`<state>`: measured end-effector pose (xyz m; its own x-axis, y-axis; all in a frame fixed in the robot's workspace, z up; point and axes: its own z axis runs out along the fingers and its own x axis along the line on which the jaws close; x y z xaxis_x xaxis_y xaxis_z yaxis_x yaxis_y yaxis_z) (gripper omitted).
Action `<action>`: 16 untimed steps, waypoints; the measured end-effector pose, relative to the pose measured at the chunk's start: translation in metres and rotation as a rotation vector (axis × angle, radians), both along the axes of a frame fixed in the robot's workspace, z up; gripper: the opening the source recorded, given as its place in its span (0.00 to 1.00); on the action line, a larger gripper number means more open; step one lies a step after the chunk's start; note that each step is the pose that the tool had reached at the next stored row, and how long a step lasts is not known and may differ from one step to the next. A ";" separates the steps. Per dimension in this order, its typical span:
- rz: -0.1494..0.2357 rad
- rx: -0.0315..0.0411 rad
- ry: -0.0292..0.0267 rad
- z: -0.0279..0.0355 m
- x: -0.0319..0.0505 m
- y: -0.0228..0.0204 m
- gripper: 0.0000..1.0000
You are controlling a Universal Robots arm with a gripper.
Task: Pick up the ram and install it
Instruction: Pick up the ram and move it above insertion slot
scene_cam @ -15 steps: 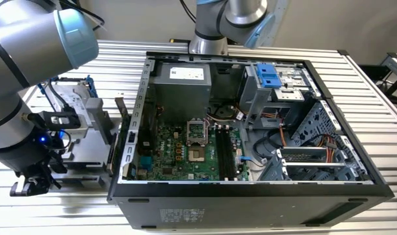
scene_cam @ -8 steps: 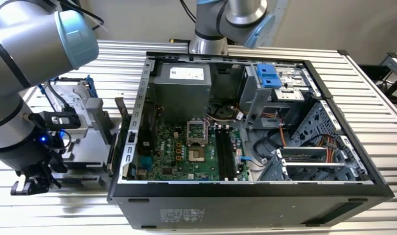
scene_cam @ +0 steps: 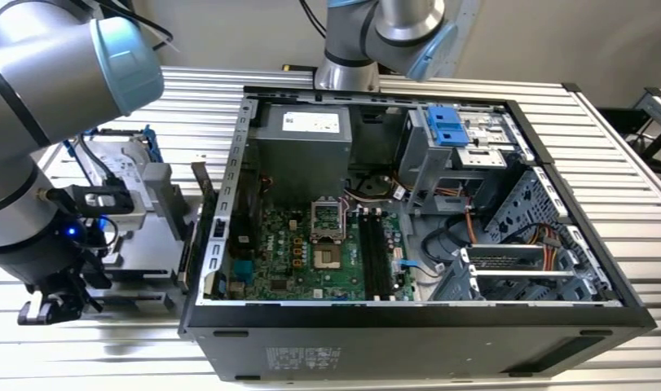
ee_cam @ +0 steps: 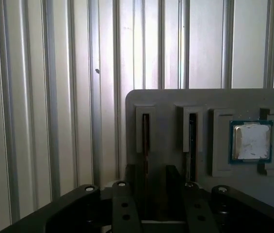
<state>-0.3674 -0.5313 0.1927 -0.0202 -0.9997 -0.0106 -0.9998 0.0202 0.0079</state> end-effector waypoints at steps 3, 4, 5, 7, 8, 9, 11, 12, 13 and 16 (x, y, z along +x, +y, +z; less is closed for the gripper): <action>0.000 -0.0001 0.0001 0.0000 -0.0002 0.0000 1.00; 0.003 -0.0001 0.0001 0.0000 -0.0003 -0.0002 1.00; 0.009 -0.0001 0.0000 0.0000 -0.0003 -0.0005 1.00; 0.020 0.0000 -0.0001 -0.0001 -0.0003 -0.0010 1.00; 0.025 -0.0001 -0.0001 -0.0001 -0.0002 -0.0015 1.00; 0.025 -0.0001 0.0000 0.0000 -0.0002 -0.0015 1.00; 0.026 -0.0001 0.0001 0.0000 -0.0002 -0.0016 1.00; 0.026 -0.0001 0.0001 0.0000 -0.0002 -0.0018 1.00; 0.026 0.0000 0.0000 0.0000 -0.0002 -0.0018 1.00; 0.026 -0.0001 0.0000 0.0000 -0.0002 -0.0021 0.00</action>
<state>-0.3676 -0.5334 0.1927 0.0054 -0.9999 -0.0105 -1.0000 -0.0055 0.0080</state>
